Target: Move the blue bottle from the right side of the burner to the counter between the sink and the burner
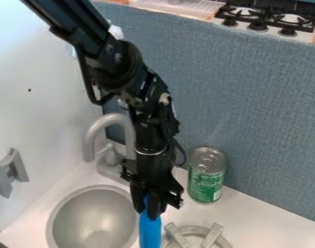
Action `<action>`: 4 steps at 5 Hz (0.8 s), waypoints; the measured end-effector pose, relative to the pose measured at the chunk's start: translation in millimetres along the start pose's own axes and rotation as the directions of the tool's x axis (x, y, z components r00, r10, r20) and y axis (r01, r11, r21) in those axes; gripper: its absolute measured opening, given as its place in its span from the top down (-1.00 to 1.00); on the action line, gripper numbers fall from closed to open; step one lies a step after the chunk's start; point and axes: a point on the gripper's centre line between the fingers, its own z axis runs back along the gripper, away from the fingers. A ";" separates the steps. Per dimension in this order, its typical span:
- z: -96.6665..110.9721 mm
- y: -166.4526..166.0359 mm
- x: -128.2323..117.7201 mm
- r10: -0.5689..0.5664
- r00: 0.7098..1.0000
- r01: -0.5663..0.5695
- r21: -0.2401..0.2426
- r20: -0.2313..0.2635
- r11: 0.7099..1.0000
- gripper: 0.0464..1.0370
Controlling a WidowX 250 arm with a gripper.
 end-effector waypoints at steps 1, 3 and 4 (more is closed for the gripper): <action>1.2 3.9 -2.4 0.008 1.000 -0.008 0.024 -0.022 1.000 0.40; 2.4 18.7 -9.1 0.085 0.995 -0.081 0.070 -0.056 0.994 0.40; -5.7 19.5 -5.2 0.061 0.998 -0.061 -0.008 0.023 0.998 0.40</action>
